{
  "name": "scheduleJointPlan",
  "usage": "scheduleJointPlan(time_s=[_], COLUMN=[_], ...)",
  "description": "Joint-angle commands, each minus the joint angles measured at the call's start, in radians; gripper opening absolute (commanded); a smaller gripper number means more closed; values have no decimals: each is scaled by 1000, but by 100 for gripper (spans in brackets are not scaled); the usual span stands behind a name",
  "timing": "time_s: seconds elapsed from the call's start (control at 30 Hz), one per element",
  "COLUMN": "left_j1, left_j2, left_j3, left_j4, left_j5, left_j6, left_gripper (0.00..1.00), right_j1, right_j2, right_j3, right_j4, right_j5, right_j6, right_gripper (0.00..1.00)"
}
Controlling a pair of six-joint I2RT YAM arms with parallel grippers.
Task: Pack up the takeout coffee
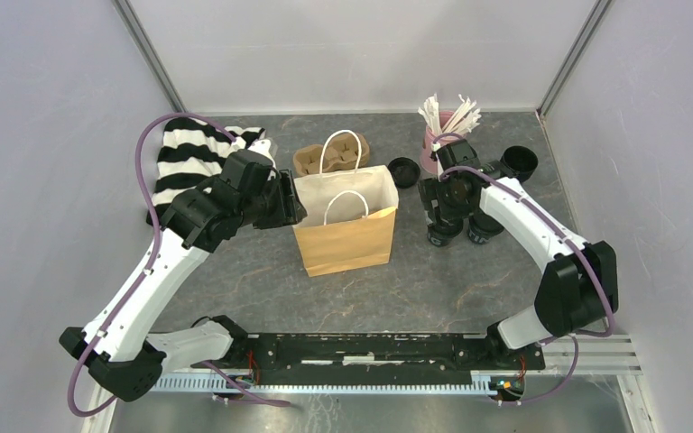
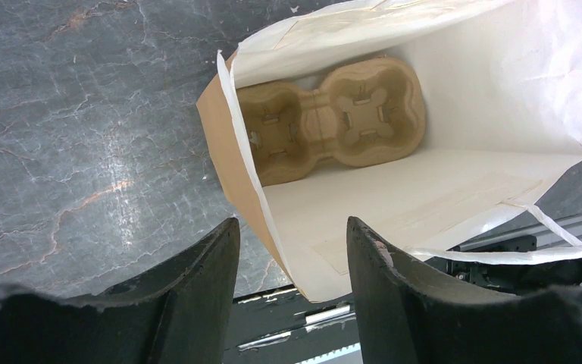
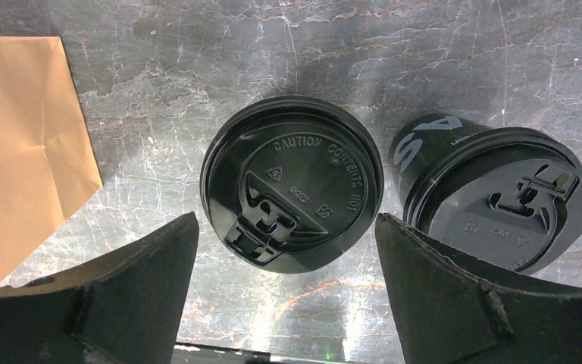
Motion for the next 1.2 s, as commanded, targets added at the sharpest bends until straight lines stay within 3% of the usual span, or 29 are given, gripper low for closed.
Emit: scheduleJointPlan(time_s=[0.0,0.53,0.9,1.17], left_j1=[2,2,2,2], left_j2=[-16,0,11,36], left_j3=[13,27,32,79], left_j4=[8,2,-2,-46], left_j5=[-13,-22,-30,-94], left_j6=[-16,0,1,3], left_gripper=[61,61,64,70], right_j1=[-8,-13,-12,-14], right_j2=[10,50,29,-154], right_j3=[21,4,-19,-5], right_j4=[49,63,61,80], right_j5=[23,35,20,13], right_j6=[13,8,-12,-125], right_gripper=[92,92,76,69])
